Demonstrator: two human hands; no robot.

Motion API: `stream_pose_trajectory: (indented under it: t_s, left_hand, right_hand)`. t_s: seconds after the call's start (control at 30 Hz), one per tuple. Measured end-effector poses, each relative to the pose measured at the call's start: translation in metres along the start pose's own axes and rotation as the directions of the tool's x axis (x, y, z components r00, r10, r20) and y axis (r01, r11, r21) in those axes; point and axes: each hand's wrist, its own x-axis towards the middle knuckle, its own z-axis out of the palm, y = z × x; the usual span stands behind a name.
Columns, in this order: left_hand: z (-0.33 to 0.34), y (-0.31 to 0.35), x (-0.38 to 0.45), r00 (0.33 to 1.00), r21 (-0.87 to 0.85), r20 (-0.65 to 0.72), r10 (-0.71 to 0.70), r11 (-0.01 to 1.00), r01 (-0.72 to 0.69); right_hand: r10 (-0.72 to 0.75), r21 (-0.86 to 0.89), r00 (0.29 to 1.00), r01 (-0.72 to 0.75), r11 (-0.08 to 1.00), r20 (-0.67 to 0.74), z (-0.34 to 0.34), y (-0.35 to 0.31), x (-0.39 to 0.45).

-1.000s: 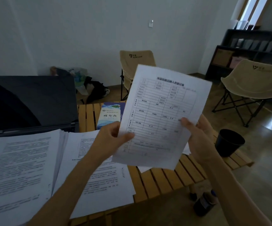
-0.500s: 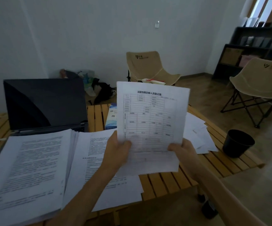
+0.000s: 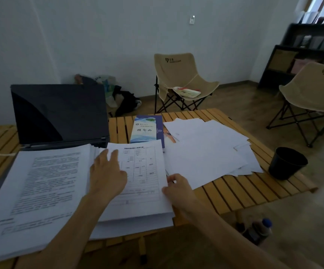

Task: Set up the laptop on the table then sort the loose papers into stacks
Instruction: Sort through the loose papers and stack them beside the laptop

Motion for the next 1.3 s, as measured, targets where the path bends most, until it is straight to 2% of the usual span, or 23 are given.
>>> stream_pose_trajectory:
  t_s: [0.07,0.13,0.2,0.23,0.3,0.37,0.4,0.47,0.57,0.7,0.9,1.07,1.17,1.23,1.3]
  left_hand:
    - [0.01,0.007,0.004,0.992,0.036,0.084,0.09,0.995,-0.093]
    - [0.02,0.009,0.007,0.974,0.091,0.165,0.153,0.981,-0.169]
    - [0.026,0.008,0.008,0.953,0.159,0.269,0.142,0.969,-0.189]
    - [0.027,0.007,0.008,0.943,0.196,0.309,0.122,0.962,-0.189]
    - [0.028,0.006,0.01,0.937,0.255,0.338,0.09,0.949,-0.184]
    - [0.03,0.005,0.011,0.937,0.274,0.339,0.08,0.945,-0.18]
    - [0.031,0.005,0.012,0.936,0.279,0.342,0.078,0.943,-0.18]
    - [0.032,0.005,0.013,0.933,0.283,0.353,0.074,0.942,-0.182]
    - [0.032,0.008,0.013,0.933,0.29,0.355,0.06,0.942,-0.171]
    - [0.032,0.011,0.013,0.932,0.308,0.359,0.049,0.936,-0.168]
    - [0.031,0.013,0.008,0.932,0.292,0.357,0.061,0.941,-0.173]
    - [0.036,0.017,0.005,0.936,0.295,0.348,0.057,0.941,-0.167]
    - [0.036,0.017,0.004,0.939,0.298,0.34,0.045,0.942,-0.153]
    - [0.037,0.021,0.001,0.953,0.268,0.297,0.06,0.953,-0.143]
    - [0.04,0.03,-0.004,0.957,0.153,0.233,0.171,0.966,-0.21]
  right_hand:
    - [0.007,-0.049,1.0,-0.006,0.999,0.013,-0.003,0.004,-0.008]
    - [0.038,-0.074,0.995,-0.031,0.997,0.096,-0.012,-0.001,-0.015]
    - [0.013,-0.095,0.983,0.005,0.995,0.185,-0.03,-0.007,-0.013]
    - [-0.049,-0.14,0.988,0.07,0.988,0.147,-0.042,-0.008,-0.009]
    - [-0.198,-0.415,0.975,0.141,0.899,-0.098,-0.072,-0.006,0.009]
    - [-0.27,-0.72,0.914,-0.034,0.693,-0.303,-0.102,0.001,0.028]
    - [-0.238,-0.755,0.899,-0.14,0.64,-0.369,-0.115,0.007,0.036]
    - [-0.137,-0.704,0.879,-0.264,0.66,-0.457,-0.142,0.016,0.05]
    - [-0.046,-0.618,0.847,-0.347,0.705,-0.529,-0.176,0.02,0.066]
    - [-0.043,-0.586,0.825,-0.362,0.725,-0.563,-0.196,0.012,0.079]
    - [-0.008,-0.593,0.846,-0.368,0.716,-0.533,-0.209,0.017,0.091]
    - [-0.117,-0.453,0.853,-0.15,0.879,-0.509,-0.224,0.017,0.09]
    - [-0.123,-0.308,0.8,-0.08,0.948,-0.588,-0.215,0.001,0.065]
    - [-0.186,-0.232,0.74,0.041,0.972,-0.646,-0.207,-0.022,0.041]
    - [-0.264,-0.186,0.709,0.188,0.964,-0.654,-0.194,-0.051,0.015]
